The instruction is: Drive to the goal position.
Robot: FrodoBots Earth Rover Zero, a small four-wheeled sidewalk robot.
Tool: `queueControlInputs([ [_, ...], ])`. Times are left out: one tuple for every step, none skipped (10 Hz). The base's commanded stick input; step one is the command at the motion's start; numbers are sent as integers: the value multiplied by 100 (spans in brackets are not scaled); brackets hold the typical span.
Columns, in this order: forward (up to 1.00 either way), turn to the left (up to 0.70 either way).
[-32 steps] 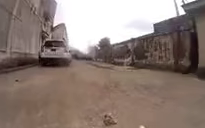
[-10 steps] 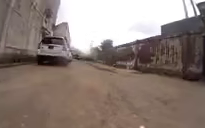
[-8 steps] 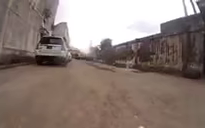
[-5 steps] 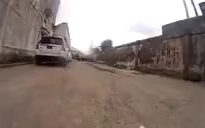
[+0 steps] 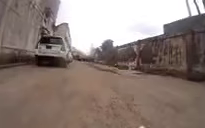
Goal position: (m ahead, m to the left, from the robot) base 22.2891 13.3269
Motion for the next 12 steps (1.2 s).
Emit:
queueControlInputs([
  [30, 0],
  [30, 0],
  [30, 0],
  [30, 0],
  [30, 0],
  [30, 0],
  [30, 0],
  [30, 0],
  [30, 0],
  [30, 0],
  [30, 0],
  [30, 0],
])
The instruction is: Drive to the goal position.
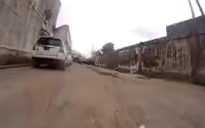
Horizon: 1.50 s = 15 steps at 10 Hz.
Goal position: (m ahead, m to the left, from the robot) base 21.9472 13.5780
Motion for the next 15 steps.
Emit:
queueControlInputs([
  [30, 0],
  [30, 0],
  [30, 0],
  [30, 0],
  [30, 0],
  [30, 0],
  [30, 0],
  [30, 0],
  [30, 0],
  [30, 0],
  [30, 0],
  [30, 0],
  [30, 0],
  [30, 0],
  [30, 0],
])
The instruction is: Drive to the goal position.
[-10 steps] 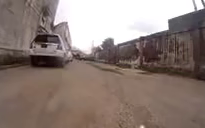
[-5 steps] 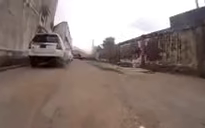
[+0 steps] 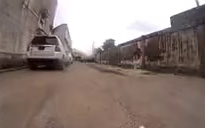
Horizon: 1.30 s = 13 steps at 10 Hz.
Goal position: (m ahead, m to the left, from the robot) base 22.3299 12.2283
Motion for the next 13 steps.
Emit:
queueControlInputs([
  [30, 0],
  [30, 28],
  [30, 60],
  [30, 56],
  [30, 42],
  [30, 2],
  [30, 0],
  [30, 0],
  [30, 0],
  [30, 0],
  [30, 0],
  [30, 0],
  [30, 0],
])
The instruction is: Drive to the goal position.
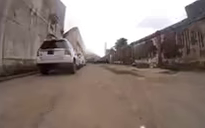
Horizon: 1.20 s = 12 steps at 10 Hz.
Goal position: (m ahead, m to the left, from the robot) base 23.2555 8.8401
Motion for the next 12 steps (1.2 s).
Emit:
queueControlInputs([
  [30, 0],
  [30, 0],
  [30, 0],
  [30, 0],
  [30, 0],
  [30, 0],
  [30, 0],
  [30, 0],
  [30, 0],
  [30, 0],
  [30, 0],
  [30, 0],
])
